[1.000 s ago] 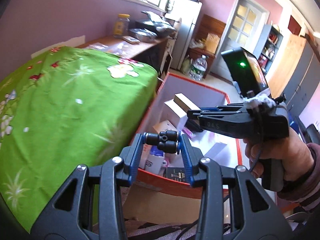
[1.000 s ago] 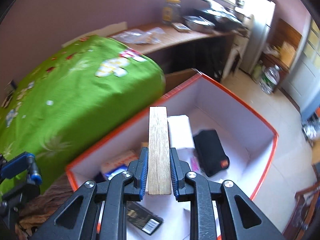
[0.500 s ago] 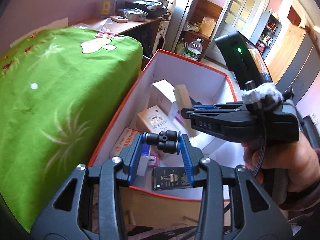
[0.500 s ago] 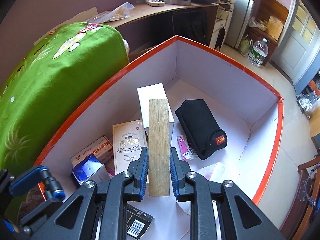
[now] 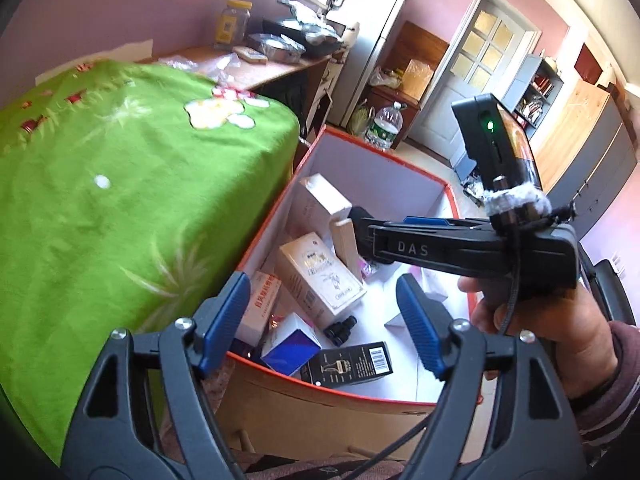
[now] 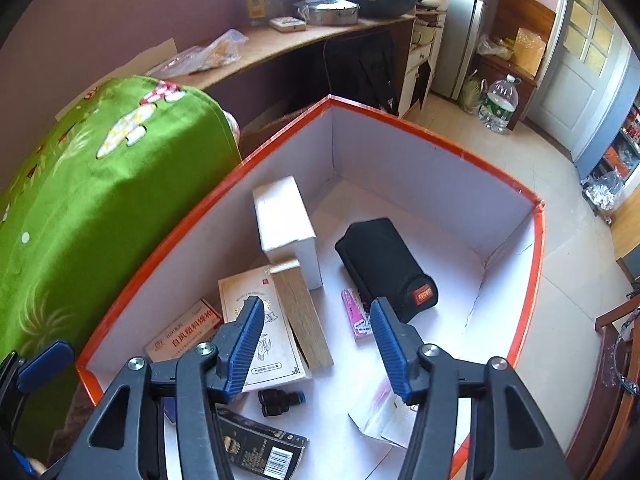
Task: Organize objects
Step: 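Move both open tools back over the bedspread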
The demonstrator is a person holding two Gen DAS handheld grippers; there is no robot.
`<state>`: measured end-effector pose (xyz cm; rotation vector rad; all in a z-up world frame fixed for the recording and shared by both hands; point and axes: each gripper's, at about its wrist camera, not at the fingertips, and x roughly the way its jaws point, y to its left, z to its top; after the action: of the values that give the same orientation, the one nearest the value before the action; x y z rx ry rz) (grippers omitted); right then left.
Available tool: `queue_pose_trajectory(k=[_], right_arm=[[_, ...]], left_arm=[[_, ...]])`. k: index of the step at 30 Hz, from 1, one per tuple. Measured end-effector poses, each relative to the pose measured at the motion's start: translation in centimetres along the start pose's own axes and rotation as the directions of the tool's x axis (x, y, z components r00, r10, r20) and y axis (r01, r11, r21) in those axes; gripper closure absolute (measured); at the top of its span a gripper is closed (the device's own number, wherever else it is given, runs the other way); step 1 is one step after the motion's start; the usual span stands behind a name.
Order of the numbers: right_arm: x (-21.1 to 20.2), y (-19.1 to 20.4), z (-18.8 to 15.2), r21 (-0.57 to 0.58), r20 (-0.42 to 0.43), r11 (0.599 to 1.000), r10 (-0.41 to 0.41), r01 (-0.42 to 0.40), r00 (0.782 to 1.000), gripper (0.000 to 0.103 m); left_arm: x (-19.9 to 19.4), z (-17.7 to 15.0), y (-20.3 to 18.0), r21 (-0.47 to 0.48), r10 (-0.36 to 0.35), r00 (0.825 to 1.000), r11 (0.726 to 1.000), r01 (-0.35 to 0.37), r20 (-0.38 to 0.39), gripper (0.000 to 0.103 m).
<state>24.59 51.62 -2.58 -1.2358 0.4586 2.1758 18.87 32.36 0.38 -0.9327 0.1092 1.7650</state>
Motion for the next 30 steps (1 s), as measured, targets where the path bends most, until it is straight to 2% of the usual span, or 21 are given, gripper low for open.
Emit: queue_pose_trajectory(k=[7, 13, 16, 19, 23, 30], right_arm=[[-2.2, 1.1, 1.0, -0.002, 0.087, 1.000, 0.022, -0.022, 0.996, 0.046], [-3.2, 3.5, 1.7, -0.027, 0.114, 0.998, 0.059, -0.056, 0.992, 0.045], [-3.6, 4.9, 2.0, -0.054, 0.121, 0.995, 0.088, -0.082, 0.989, 0.045], [-4.1, 6.0, 2.2, -0.071, 0.134, 0.993, 0.108, -0.099, 0.985, 0.045], [-4.8, 7.5, 2.3, -0.103, 0.156, 0.989, 0.122, -0.107, 0.980, 0.045], [-5.3, 9.4, 2.6, -0.133, 0.175, 0.983, 0.146, -0.123, 0.974, 0.042]], left_arm=[[-4.8, 2.1, 1.1, 0.028, 0.073, 0.994, 0.997, -0.076, 0.082, 0.024], [-9.2, 4.2, 3.3, 0.057, 0.170, 0.977, 0.982, -0.179, 0.130, 0.023], [-11.1, 5.1, 4.3, 0.082, 0.230, 0.961, 0.966, -0.245, 0.154, 0.023], [-13.0, 5.8, 5.8, 0.092, 0.260, 0.951, 0.956, -0.278, 0.168, 0.022], [-15.4, 6.6, 8.8, 0.089, 0.319, 0.926, 0.936, -0.342, 0.202, 0.020], [-18.1, 6.3, 14.7, -0.008, 0.382, 0.895, 0.920, -0.391, 0.230, 0.020]])
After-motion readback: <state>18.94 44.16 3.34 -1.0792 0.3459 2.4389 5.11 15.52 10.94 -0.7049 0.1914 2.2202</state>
